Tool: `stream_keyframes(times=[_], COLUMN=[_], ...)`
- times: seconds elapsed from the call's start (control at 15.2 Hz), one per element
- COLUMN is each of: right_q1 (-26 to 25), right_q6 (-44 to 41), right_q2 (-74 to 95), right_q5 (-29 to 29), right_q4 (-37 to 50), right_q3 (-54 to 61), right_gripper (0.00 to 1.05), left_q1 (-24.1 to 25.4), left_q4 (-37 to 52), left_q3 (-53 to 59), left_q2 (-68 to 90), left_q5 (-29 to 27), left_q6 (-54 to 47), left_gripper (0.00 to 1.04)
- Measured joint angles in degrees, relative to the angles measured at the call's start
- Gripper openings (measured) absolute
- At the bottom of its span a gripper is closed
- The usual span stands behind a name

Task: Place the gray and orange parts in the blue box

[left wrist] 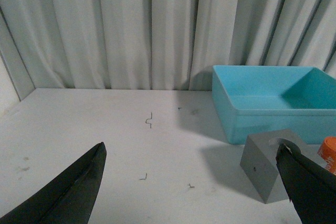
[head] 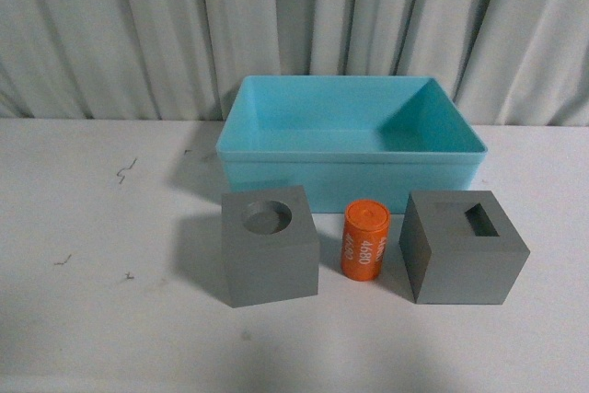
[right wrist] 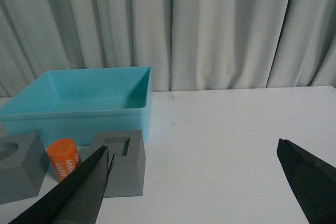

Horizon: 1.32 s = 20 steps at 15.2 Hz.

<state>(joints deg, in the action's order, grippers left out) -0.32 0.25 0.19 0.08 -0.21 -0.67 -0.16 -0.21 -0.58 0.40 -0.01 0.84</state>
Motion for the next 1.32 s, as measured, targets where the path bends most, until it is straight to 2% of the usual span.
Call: stream_keyframes(times=[1.32], right_q1=[0.0], right_q6=[0.0], right_q2=[0.0], right_q5=[0.0], right_q4=[0.0], right_q3=[0.0], right_gripper=[0.98], left_q1=[0.0], left_q4=[0.0], left_q3=[0.0], left_q2=[0.0], left_q5=[0.0], left_q6=[0.0], left_gripper=[0.98])
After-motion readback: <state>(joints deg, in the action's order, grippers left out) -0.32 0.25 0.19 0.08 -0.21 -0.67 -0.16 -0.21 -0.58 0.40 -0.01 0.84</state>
